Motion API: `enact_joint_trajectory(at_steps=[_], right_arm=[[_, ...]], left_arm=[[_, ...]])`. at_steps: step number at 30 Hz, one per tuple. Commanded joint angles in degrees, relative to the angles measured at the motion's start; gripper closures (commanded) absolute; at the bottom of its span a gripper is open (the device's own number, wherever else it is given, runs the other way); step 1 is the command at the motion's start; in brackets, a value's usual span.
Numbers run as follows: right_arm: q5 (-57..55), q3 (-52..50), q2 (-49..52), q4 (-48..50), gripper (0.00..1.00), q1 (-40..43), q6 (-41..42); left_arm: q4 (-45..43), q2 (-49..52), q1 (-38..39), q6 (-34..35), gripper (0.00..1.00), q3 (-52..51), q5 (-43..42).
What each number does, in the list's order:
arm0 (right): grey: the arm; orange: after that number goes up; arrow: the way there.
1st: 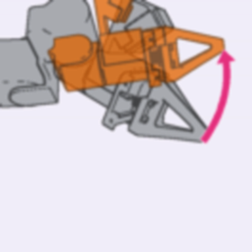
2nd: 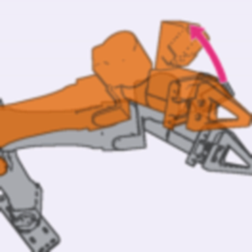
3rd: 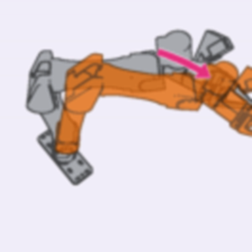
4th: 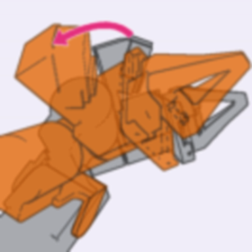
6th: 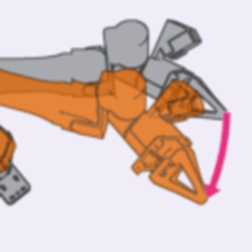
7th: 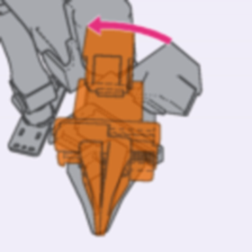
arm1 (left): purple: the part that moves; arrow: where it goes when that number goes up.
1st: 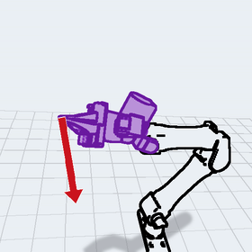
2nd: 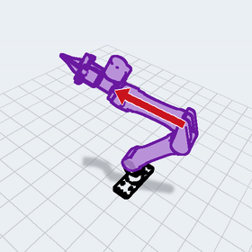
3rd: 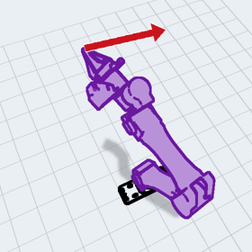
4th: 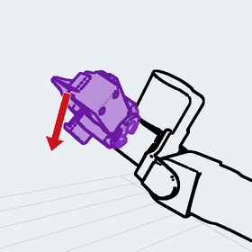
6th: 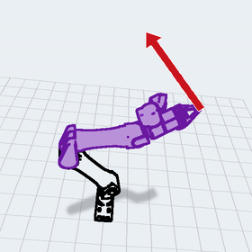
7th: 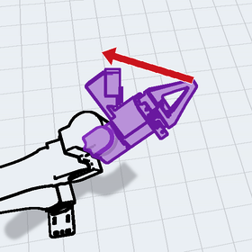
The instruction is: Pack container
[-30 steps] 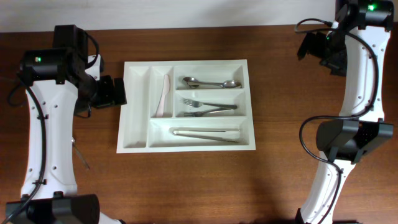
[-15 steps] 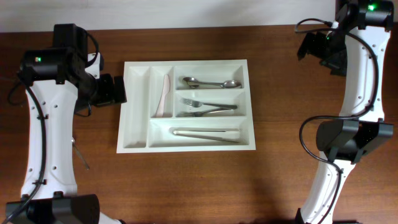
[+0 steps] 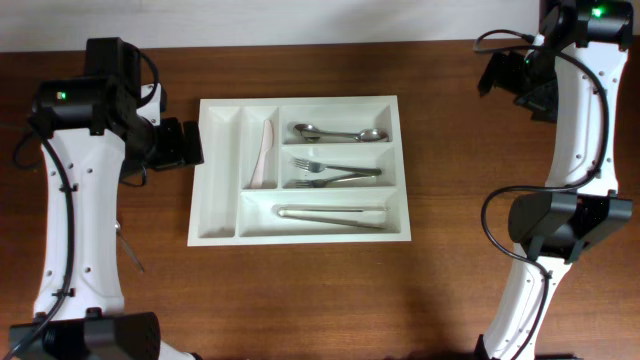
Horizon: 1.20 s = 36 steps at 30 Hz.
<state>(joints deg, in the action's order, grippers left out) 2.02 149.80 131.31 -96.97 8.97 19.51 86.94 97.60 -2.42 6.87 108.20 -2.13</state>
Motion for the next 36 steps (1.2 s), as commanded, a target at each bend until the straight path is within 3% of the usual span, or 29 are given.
enact_joint_trajectory(at_steps=[1, 11, 16, 36], right_arm=[[0.3, 0.3, -0.7, -0.1, 0.01, 0.1, 0.5], [0.3, 0.3, -0.7, -0.1, 0.01, 0.1, 0.5], [0.3, 0.3, -0.7, -0.1, 0.01, 0.1, 0.5], [0.3, 0.3, -0.7, -0.1, 0.01, 0.1, 0.5]], left_arm=[[-0.3, -0.9, 0.0, -0.1, 0.01, 0.2, -2.3], [-1.1, -0.9, 0.1, 0.2, 0.01, 0.2, -4.3], [-0.8, -0.9, 0.3, 4.0, 0.01, 0.2, -5.9], [-1.1, -0.9, 0.6, 4.0, 0.01, 0.2, -6.0]])
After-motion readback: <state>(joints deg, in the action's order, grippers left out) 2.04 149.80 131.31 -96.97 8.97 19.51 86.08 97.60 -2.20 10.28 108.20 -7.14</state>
